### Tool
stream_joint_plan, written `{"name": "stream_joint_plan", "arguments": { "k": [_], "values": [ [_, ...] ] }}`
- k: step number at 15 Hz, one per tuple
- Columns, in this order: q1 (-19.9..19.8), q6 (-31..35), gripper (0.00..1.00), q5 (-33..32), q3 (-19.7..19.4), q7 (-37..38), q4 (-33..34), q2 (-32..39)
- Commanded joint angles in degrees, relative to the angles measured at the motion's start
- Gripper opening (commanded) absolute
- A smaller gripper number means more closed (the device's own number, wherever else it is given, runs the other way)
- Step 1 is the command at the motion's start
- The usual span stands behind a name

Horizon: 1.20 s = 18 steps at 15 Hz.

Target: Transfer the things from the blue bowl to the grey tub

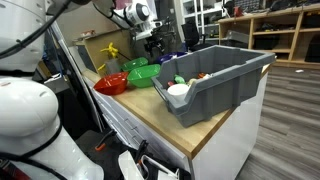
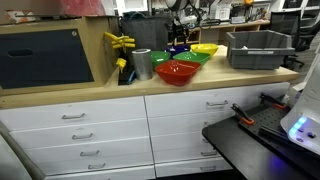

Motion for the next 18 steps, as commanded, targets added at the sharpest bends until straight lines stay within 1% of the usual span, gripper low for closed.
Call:
{"name": "stream_joint_plan", "arguments": {
  "k": [1,3,7,8,9,11,12,14,18],
  "values": [
    [0.8,-3.1,1.00,-2.4,-0.8,-2.8,4.1,3.4],
    [0.9,-3.1,1.00,-3.6,-0.8,-3.4,5.4,4.9],
    [1.3,-2.7,1.00,-3.8,-0.1,-5.5,7.8,7.4],
    [1.4,-2.7,0.75,-3.7,0.0,-5.9,8.4,7.8],
    [1.6,-2.7,0.74,-3.6,0.2,-6.6,8.8,8.2],
    [2.0,-2.9,0.58,-3.5,0.3,-7.4,9.8,8.8],
    [2.0,-3.0,0.49,-3.4,0.4,-7.8,10.2,8.9],
    [2.1,-3.1,0.35,-3.3,0.5,-8.3,10.7,9.0],
    [1.9,-3.3,0.05,-3.1,0.6,-9.4,10.8,8.6]
  ]
}}
